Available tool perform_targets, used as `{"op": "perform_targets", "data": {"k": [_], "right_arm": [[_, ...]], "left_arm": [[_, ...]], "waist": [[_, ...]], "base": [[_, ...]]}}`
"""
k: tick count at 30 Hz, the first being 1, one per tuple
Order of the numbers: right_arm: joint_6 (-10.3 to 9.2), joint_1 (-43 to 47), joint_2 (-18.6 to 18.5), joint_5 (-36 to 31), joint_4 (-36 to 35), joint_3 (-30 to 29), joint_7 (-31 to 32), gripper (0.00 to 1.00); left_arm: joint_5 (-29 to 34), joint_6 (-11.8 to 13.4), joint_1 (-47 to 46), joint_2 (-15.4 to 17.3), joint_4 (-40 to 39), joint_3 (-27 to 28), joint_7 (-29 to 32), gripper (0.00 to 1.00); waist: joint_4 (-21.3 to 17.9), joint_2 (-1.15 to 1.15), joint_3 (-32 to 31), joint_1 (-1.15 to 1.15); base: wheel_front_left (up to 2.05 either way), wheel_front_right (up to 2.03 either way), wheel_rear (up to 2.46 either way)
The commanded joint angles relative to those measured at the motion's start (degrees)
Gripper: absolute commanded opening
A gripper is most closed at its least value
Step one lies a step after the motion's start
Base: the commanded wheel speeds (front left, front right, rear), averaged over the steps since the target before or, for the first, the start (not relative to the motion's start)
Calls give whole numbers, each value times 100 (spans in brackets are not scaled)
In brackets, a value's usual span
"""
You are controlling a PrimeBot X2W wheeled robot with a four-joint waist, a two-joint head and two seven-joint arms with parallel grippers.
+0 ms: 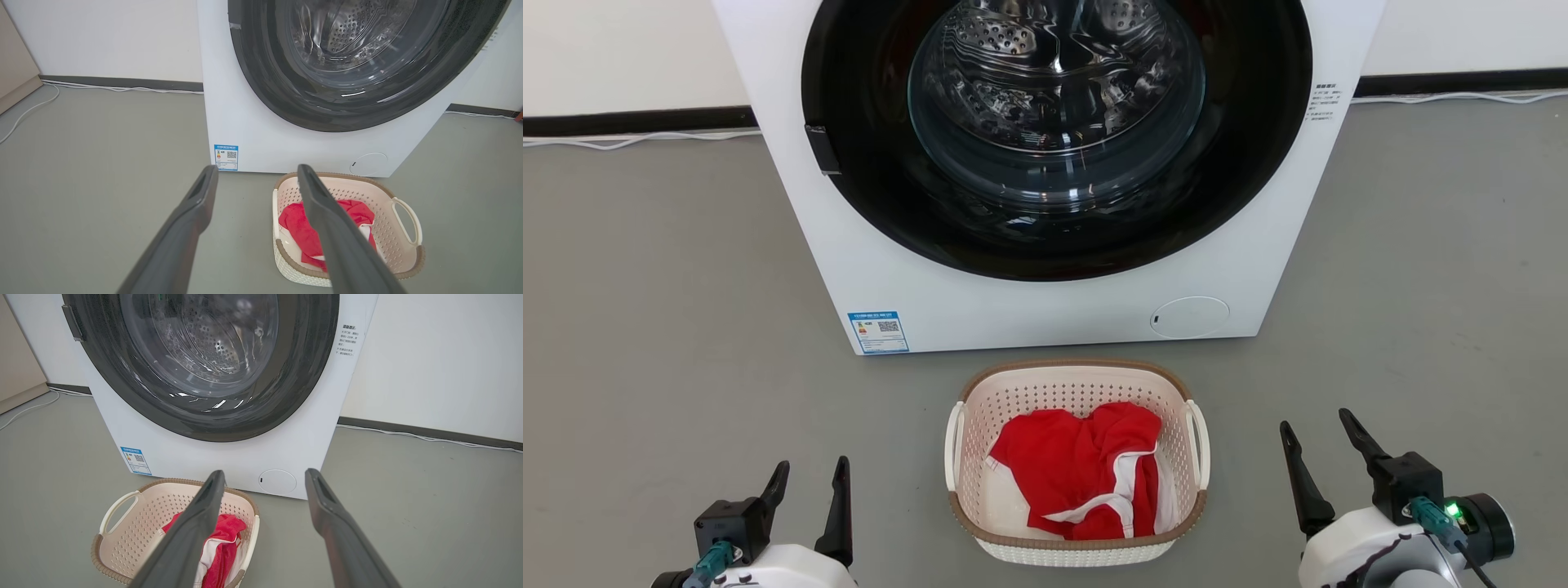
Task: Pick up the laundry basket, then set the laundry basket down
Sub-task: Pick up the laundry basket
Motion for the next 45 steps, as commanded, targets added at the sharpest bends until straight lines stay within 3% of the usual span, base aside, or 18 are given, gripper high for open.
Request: {"op": "perform_targets", "data": {"k": [1,11,22,35,45], "right_arm": [[36,-237,-8,5,-109,120,-80,100],[36,-573,-7,77,261,97,-80,100],[36,-1969,-7,5,1686,34,-54,100],[36,-4124,-7,-445,3426,-166,694,100],[36,-4817,-7,-426,4151,33,1269,100]], "left_arm": [[-2,37,-264,81,-114,174,-61,100],[-62,11,-605,81,172,58,-61,100],[-191,-33,-1932,81,1370,-366,-61,100],[-578,-43,-4434,111,3581,-999,599,100],[-796,-43,-5317,87,4331,-1143,916,100]], "waist": [[-1,0,5,0],[24,0,462,0],[67,0,1581,0],[27,0,3194,0],[56,0,3829,0]], "base": [[0,0,0],[0,0,0],[0,0,0],[0,0,0],[0,0,0]]}}
